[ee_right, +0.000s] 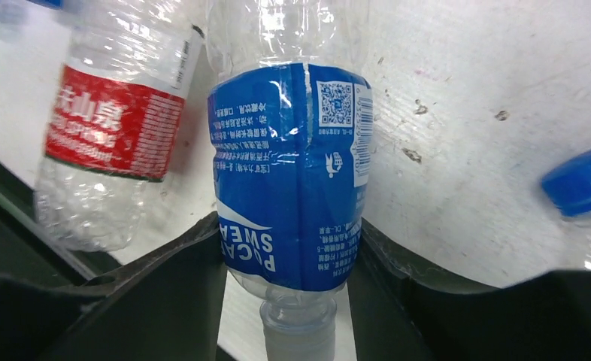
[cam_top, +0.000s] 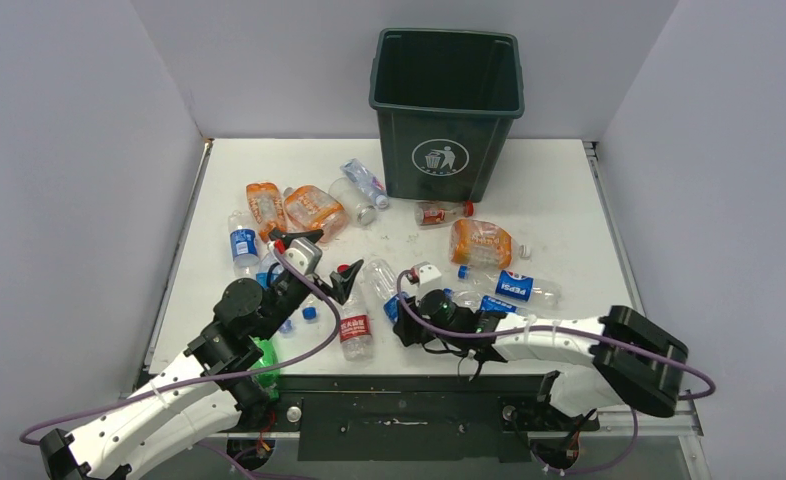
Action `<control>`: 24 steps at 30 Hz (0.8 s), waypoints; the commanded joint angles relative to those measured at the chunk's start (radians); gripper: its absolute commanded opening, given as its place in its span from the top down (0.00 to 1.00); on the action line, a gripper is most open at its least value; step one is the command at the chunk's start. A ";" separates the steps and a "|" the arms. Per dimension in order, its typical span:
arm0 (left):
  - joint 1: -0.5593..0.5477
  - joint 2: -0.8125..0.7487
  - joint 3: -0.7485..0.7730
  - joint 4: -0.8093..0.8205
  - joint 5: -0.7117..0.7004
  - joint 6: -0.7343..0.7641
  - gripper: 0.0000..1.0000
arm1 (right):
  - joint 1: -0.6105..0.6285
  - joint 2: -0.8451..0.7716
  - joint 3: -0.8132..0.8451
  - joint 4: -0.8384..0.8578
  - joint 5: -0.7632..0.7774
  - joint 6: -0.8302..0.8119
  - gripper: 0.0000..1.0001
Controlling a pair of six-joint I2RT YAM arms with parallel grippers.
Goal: Put the plastic bottles in the bin
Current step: Pick up the plastic bottle at the center of the board.
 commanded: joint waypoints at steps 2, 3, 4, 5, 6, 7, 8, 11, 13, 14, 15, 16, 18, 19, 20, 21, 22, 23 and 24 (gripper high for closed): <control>-0.013 -0.018 -0.004 0.031 0.034 0.042 0.04 | 0.004 -0.256 0.090 -0.263 0.002 -0.041 0.71; -0.014 -0.025 -0.010 0.043 0.037 0.044 0.04 | 0.003 -0.314 0.117 -0.350 -0.016 -0.053 0.76; -0.016 -0.031 -0.017 0.059 0.060 0.050 0.04 | 0.003 -0.350 0.145 -0.414 -0.031 -0.064 0.82; -0.015 -0.033 -0.021 0.067 0.127 0.075 0.04 | 0.004 -0.379 0.180 -0.483 -0.042 -0.071 0.91; -0.016 -0.032 -0.018 0.065 0.215 0.116 0.04 | 0.003 -0.401 0.215 -0.542 -0.069 -0.077 0.94; -0.018 -0.028 -0.005 0.030 0.306 0.163 0.04 | 0.002 -0.415 0.250 -0.599 -0.104 -0.085 0.94; -0.033 -0.013 0.018 -0.016 0.352 0.215 0.04 | 0.003 -0.423 0.290 -0.658 -0.132 -0.092 0.95; -0.118 0.063 0.152 -0.228 0.292 0.345 0.04 | 0.004 -0.431 0.394 -0.789 -0.226 -0.109 0.95; -0.198 0.093 0.206 -0.318 0.226 0.495 0.04 | 0.005 -0.443 0.446 -0.848 -0.236 -0.112 0.95; -0.242 0.094 0.206 -0.327 0.189 0.568 0.04 | 0.005 -0.449 0.464 -0.868 -0.241 -0.116 0.95; -0.276 0.091 0.194 -0.320 0.135 0.673 0.04 | 0.005 -0.454 0.483 -0.882 -0.249 -0.122 0.95; -0.306 0.091 0.185 -0.309 0.096 0.746 0.04 | 0.005 -0.455 0.501 -0.898 -0.253 -0.130 0.95; -0.328 0.114 0.190 -0.319 0.055 0.848 0.04 | 0.005 -0.444 0.536 -0.933 -0.258 -0.147 0.95; -0.329 0.130 0.203 -0.341 0.054 0.891 0.04 | 0.004 -0.437 0.550 -0.946 -0.265 -0.155 0.95; -0.331 0.147 0.215 -0.368 0.053 0.936 0.04 | 0.005 -0.431 0.566 -0.960 -0.270 -0.162 0.95; -0.336 0.163 0.224 -0.386 0.048 0.977 0.04 | 0.005 -0.423 0.578 -0.974 -0.274 -0.166 0.95; -0.344 0.177 0.232 -0.397 0.035 1.009 0.04 | 0.005 -0.417 0.588 -0.983 -0.282 -0.175 0.95; -0.349 0.190 0.235 -0.404 0.025 1.044 0.04 | 0.005 -0.414 0.596 -0.988 -0.290 -0.179 0.95; -0.354 0.202 0.238 -0.408 0.014 1.076 0.04 | 0.005 -0.413 0.603 -0.989 -0.297 -0.180 0.95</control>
